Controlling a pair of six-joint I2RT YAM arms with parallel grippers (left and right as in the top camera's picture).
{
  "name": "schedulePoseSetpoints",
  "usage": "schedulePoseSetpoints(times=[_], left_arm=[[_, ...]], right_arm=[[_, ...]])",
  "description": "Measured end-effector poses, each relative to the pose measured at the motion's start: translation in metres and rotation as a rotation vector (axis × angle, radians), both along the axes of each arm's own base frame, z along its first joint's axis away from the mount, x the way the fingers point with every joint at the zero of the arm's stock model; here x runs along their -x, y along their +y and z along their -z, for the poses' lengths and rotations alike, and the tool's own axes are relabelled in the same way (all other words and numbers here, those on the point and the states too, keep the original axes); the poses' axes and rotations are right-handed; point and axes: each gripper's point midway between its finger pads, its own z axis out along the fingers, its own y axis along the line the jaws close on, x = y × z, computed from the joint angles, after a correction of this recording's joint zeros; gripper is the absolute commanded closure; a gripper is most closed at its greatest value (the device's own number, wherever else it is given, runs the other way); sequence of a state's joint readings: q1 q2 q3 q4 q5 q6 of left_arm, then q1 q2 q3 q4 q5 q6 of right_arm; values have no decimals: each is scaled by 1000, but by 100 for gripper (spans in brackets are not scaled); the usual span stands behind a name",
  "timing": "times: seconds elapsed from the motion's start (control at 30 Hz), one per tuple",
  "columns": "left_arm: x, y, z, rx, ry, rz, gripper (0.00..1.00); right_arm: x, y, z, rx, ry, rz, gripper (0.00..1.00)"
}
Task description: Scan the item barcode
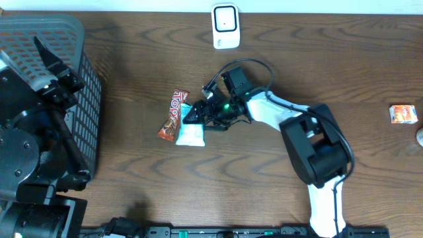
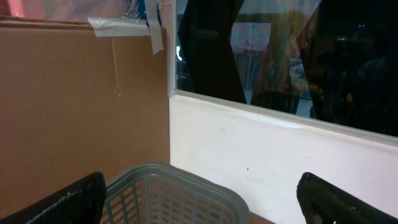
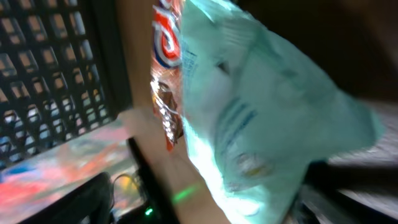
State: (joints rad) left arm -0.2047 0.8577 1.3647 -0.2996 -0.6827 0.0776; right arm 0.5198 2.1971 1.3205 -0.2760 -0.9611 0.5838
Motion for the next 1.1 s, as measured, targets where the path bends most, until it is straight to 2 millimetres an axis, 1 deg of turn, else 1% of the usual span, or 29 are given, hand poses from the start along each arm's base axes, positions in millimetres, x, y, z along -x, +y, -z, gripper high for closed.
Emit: schedulePoseSetpoints(times=[0.03,0.07,0.1,0.13,0.17,0.2,0.23,0.43,0.57,0.7,0.77,0.8,0.87,0.9,0.93,0.97,1.0,1.07,1.1], left_arm=[[0,0,0,0,0,0,2],[0,0,0,0,1,0,2],[0,0,0,0,2,0,2],[0,0,1,-1,4,0,2],[0,0,1,-1,4,0,2],[0,0,1,-1,4,0,2],[0,0,1,-1,5,0,2],[0,0,1,-1,6,0,2],[0,0,1,-1,7,0,2],[0,0,2,-1,8,0,2],[0,0,2,-1,8,0,2],[0,0,2,-2,9,0,2],[0,0,2,-2,9,0,2],[0,0,2,-2,9,0,2],[0,0,2,-1,8,0,2],[0,0,2,-2,10,0,2],[0,0,2,-2,10,0,2],[0,0,2,-2,10,0,2],[0,0,2,-2,10,0,2]], right_arm=[[3,2,4,-16,31,-7,43],[6,3,7,-32,56,-13,55],[7,3,9,-38,72,-14,64],[7,2,13,-42,83,-13,72],[7,1,16,-44,90,-10,77],[7,-1,20,-41,100,-4,89],[7,-2,22,-44,103,-3,98],[3,0,21,-52,66,-2,99],[4,-3,21,-40,60,-4,99],[14,-22,23,72,70,6,99],[18,-32,19,121,44,7,99],[18,-36,14,134,19,6,99],[14,-37,-5,125,-46,2,99],[11,-37,-16,113,-82,1,81],[9,-37,-32,103,-121,4,45],[8,-37,-41,96,-147,2,9],[6,-37,-53,89,-180,5,1],[3,-38,-67,87,-226,13,1],[2,-40,-69,107,-229,25,1]])
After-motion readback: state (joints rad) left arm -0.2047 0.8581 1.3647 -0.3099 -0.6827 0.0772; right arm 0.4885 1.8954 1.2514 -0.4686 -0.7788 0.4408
